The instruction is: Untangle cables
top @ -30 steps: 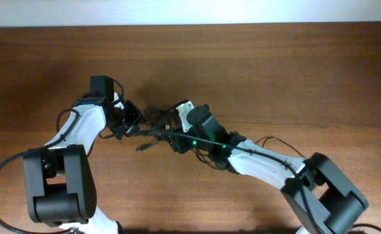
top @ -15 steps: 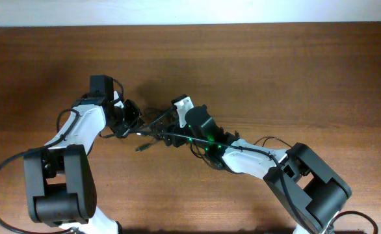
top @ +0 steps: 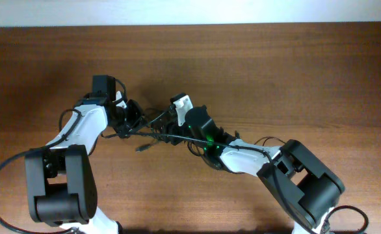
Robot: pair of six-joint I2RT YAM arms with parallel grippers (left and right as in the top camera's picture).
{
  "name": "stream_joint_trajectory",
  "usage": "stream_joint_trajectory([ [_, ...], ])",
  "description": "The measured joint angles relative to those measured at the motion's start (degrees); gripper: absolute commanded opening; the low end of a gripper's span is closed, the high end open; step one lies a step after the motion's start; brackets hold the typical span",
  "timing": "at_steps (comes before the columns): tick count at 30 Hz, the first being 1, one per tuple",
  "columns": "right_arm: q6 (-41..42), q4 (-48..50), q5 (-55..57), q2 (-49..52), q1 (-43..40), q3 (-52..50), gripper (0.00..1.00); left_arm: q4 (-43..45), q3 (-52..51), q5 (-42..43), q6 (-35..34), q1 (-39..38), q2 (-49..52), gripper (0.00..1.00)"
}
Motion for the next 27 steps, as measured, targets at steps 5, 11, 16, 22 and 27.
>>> stream_joint_trajectory([
  [5, 0.0, 4.9, 0.0, 2.4, 0.1, 0.0, 0.63, 0.1, 0.0, 0.3, 0.0, -0.2, 0.0, 0.00],
  [11, 0.0, 5.1, 0.0, 2.6, 1.9, 0.0, 0.52, 0.2, 0.0, 0.4, 0.0, -0.2, 0.0, 0.00],
  [16, 0.0, 5.1, 0.3, 3.0, 2.0, 0.0, 0.22, 0.2, 0.0, 0.4, 0.0, -0.2, 0.0, 0.00],
  [22, 0.0, 4.9, 2.4, 3.5, 1.5, 0.0, 0.04, -0.5, 0.0, 3.0, 1.9, 0.2, 0.0, 0.00],
  [27, 0.5, 1.3, -3.2, 3.5, -3.8, 0.0, 0.04, -0.5, 0.0, 10.8, 9.2, 5.2, 0.0, 0.00],
])
